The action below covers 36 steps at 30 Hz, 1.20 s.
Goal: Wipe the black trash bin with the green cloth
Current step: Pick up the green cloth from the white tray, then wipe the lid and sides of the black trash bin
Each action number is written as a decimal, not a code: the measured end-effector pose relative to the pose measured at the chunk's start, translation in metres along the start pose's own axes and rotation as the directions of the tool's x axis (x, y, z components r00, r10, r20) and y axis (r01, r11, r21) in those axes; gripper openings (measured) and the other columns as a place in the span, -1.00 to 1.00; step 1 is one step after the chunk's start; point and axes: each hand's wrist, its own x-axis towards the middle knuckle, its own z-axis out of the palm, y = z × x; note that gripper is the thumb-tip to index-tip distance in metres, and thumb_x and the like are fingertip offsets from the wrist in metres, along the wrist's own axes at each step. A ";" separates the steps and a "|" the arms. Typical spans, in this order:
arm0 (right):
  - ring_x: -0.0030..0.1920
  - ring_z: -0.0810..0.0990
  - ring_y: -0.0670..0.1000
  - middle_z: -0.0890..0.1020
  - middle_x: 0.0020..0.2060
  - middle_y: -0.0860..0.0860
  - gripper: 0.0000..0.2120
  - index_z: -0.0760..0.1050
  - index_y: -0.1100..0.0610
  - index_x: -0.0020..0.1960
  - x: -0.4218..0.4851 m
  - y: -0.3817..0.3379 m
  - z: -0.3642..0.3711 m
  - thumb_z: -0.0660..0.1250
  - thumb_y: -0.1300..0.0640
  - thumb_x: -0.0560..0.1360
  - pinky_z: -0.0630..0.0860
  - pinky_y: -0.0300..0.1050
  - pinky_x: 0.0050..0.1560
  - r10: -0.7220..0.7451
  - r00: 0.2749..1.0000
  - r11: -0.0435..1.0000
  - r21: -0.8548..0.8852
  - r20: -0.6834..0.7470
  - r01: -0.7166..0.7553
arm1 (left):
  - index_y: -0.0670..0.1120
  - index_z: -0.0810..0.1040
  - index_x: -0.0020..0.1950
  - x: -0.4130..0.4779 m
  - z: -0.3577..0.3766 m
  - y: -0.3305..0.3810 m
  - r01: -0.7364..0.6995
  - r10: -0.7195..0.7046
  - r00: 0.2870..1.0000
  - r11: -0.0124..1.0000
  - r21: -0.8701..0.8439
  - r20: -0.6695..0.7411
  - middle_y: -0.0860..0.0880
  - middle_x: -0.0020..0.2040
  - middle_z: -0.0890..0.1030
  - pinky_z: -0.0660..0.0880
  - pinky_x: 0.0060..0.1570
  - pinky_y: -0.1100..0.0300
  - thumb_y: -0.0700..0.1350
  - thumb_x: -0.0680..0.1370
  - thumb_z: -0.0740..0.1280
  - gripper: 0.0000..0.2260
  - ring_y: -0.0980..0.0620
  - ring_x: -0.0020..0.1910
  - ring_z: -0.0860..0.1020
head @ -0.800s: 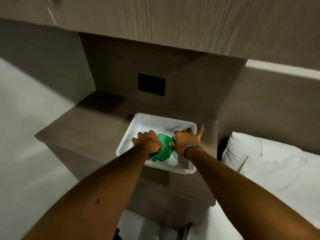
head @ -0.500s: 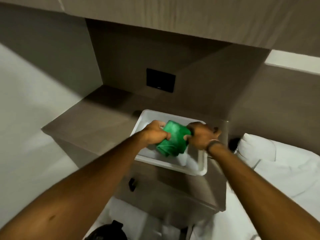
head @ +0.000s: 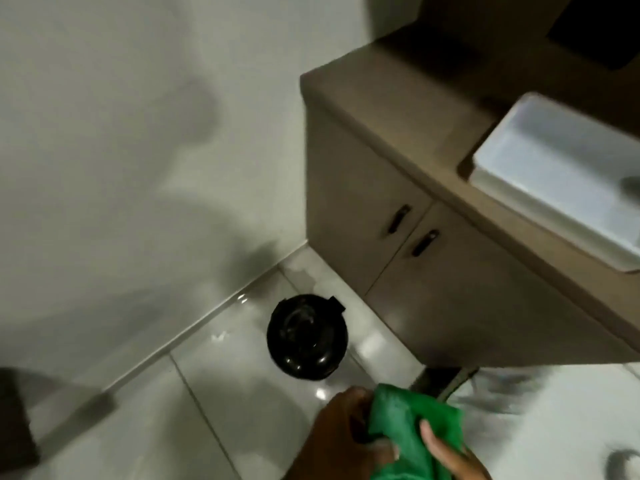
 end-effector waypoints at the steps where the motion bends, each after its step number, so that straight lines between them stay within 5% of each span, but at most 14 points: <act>1: -0.28 0.76 -0.11 0.79 -0.25 0.05 -0.78 0.61 0.24 0.06 0.015 0.022 0.010 0.34 0.28 0.43 0.64 -0.28 -0.33 0.040 0.998 0.999 -0.030 -0.054 -0.041 | 0.27 0.61 0.23 0.000 -0.005 -0.026 0.018 -0.014 0.998 0.998 0.056 -0.069 0.14 0.18 0.63 0.66 0.17 0.14 0.23 0.25 0.57 -0.45 0.21 0.06 0.71; 4: 0.07 0.73 0.20 0.73 0.05 0.32 -0.77 0.61 0.31 0.20 0.079 0.075 0.025 0.30 0.25 0.61 0.62 0.08 0.12 0.168 0.965 0.979 -0.077 -0.204 -0.187 | 0.36 0.48 0.34 0.027 -0.035 -0.109 0.096 -0.086 0.968 0.995 0.032 -0.235 0.22 0.30 0.51 0.45 -0.01 0.53 0.42 0.16 0.57 -0.24 0.38 0.07 0.59; 9: -0.11 0.79 0.17 0.78 -0.06 0.20 -0.77 0.73 0.15 0.01 0.230 0.104 0.040 0.47 0.02 0.46 0.70 -0.03 -0.26 -0.130 0.973 0.955 -0.287 -0.189 0.071 | 0.17 0.14 0.70 0.142 -0.092 -0.242 0.200 -0.153 0.857 0.979 0.042 -0.493 0.11 0.67 0.28 0.40 0.46 0.05 0.65 -0.01 0.53 0.37 0.04 0.59 0.35; 11: 0.07 0.74 0.00 0.73 0.14 0.09 -0.76 0.64 0.03 0.20 0.303 0.109 0.047 0.45 0.11 0.54 0.66 -0.24 -0.07 -0.390 0.916 0.789 -0.548 -0.098 0.277 | 0.10 0.04 0.72 0.203 -0.105 -0.280 0.191 -0.070 0.842 0.966 0.175 -0.535 0.04 0.70 0.23 0.38 0.56 -0.12 0.69 -0.06 0.48 0.49 -0.07 0.66 0.27; 13: 0.31 0.58 -0.06 0.58 0.36 0.04 -0.51 0.45 0.04 0.46 0.385 0.131 0.053 0.38 0.30 0.56 0.52 -0.17 0.32 -0.585 0.809 0.430 -0.821 0.064 0.375 | 0.02 -0.18 0.74 0.271 -0.110 -0.318 0.164 0.023 0.853 0.937 0.309 -0.522 -0.03 0.77 0.00 0.17 0.66 -0.30 0.67 -0.06 0.49 0.60 -0.17 0.74 0.01; 17: 0.63 0.14 0.14 0.25 0.62 0.10 -0.26 0.17 0.15 0.62 0.499 0.201 0.062 0.33 0.33 0.49 0.11 0.14 0.62 -0.632 0.735 -0.108 -0.967 0.247 0.231 | 0.08 -0.50 0.68 0.376 -0.114 -0.382 0.104 0.079 0.836 0.949 0.297 -0.543 0.08 0.75 -0.30 -0.01 0.63 -0.48 0.68 -0.15 0.48 0.73 -0.08 0.73 -0.27; 19: 0.65 0.05 0.13 0.17 0.65 0.06 -0.25 0.10 0.09 0.64 0.530 0.224 0.056 0.35 0.15 0.54 0.04 0.18 0.62 -0.682 0.676 -0.249 -0.957 0.280 0.145 | 0.15 -0.50 0.67 0.399 -0.108 -0.408 0.012 0.158 0.815 0.957 0.290 -0.557 0.16 0.74 -0.26 -0.01 0.60 -0.50 0.67 -0.21 0.49 0.75 -0.05 0.74 -0.21; 22: 0.65 0.06 0.08 0.20 0.64 0.02 -0.32 0.12 0.06 0.63 0.558 0.217 0.077 0.18 -0.21 0.62 0.05 0.21 0.61 -0.729 0.619 -0.261 -0.955 0.291 0.141 | 0.18 -0.46 0.69 0.416 -0.108 -0.434 -0.057 0.239 0.784 0.947 0.317 -0.573 0.29 0.65 -0.44 0.00 0.54 -0.50 0.75 -0.31 0.34 0.76 0.01 0.72 -0.26; 27: 0.66 -0.05 -0.01 0.10 0.66 -0.04 -0.31 0.04 0.02 0.66 0.546 0.256 0.126 0.12 -0.19 0.61 -0.03 0.14 0.61 -0.536 0.531 -0.547 -0.749 0.656 0.374 | 0.21 -0.62 0.59 0.421 -0.113 -0.433 0.005 0.208 0.777 0.942 0.336 -0.594 0.32 0.56 -0.58 0.02 0.60 -0.46 0.65 -0.23 0.40 0.70 0.01 0.68 -0.44; 29: 0.66 -0.01 -0.03 0.10 0.66 -0.08 -0.17 0.02 -0.03 0.66 0.516 0.300 0.083 0.22 -0.14 0.46 0.01 0.10 0.57 -0.434 0.524 -0.576 -0.673 0.733 0.465 | 0.31 -0.67 0.52 0.421 -0.109 -0.436 0.002 0.250 0.743 0.927 0.375 -0.621 0.39 0.52 -0.58 0.09 0.61 -0.48 0.49 0.12 0.30 0.34 0.00 0.68 -0.43; 31: 0.63 0.11 -0.03 0.17 0.65 -0.10 -0.06 0.07 -0.05 0.65 0.496 0.303 0.028 0.31 -0.04 0.31 0.14 0.08 0.50 -0.514 0.526 -0.558 -0.730 0.678 0.395 | 0.30 -0.61 0.56 0.420 -0.111 -0.432 -0.004 0.220 0.771 0.940 0.340 -0.598 0.38 0.56 -0.53 0.08 0.61 -0.48 0.56 -0.08 0.43 0.54 -0.01 0.70 -0.38; 33: 0.63 0.15 0.01 0.21 0.62 -0.10 -0.17 0.14 -0.06 0.62 0.498 0.270 0.008 0.36 0.20 0.42 0.17 0.12 0.55 -0.707 0.481 -0.388 -0.853 0.519 0.350 | 0.26 -0.56 0.58 0.417 -0.115 -0.427 -0.033 0.201 0.823 0.950 0.310 -0.531 0.29 0.63 -0.50 0.02 0.59 -0.49 0.67 -0.41 0.41 0.79 0.00 0.70 -0.39; 35: 0.65 0.10 0.01 0.21 0.62 -0.09 -0.32 0.15 -0.03 0.62 0.513 0.230 0.044 0.32 0.20 0.58 0.08 0.06 0.61 -0.767 0.521 -0.224 -0.917 0.374 0.330 | 0.23 -0.54 0.59 0.411 -0.116 -0.425 -0.049 0.208 0.830 0.952 0.303 -0.518 0.24 0.66 -0.47 0.02 0.60 -0.52 0.68 -0.43 0.40 0.81 -0.01 0.70 -0.39; 36: 0.65 0.06 0.00 0.19 0.63 -0.07 -0.35 0.13 0.00 0.63 0.519 0.224 0.069 0.30 0.14 0.60 0.02 0.03 0.63 -0.747 0.535 -0.264 -0.915 0.394 0.305 | 0.22 -0.52 0.60 0.410 -0.115 -0.424 -0.061 0.213 0.828 0.954 0.295 -0.519 0.23 0.67 -0.45 0.03 0.59 -0.52 0.68 -0.42 0.41 0.80 -0.01 0.70 -0.37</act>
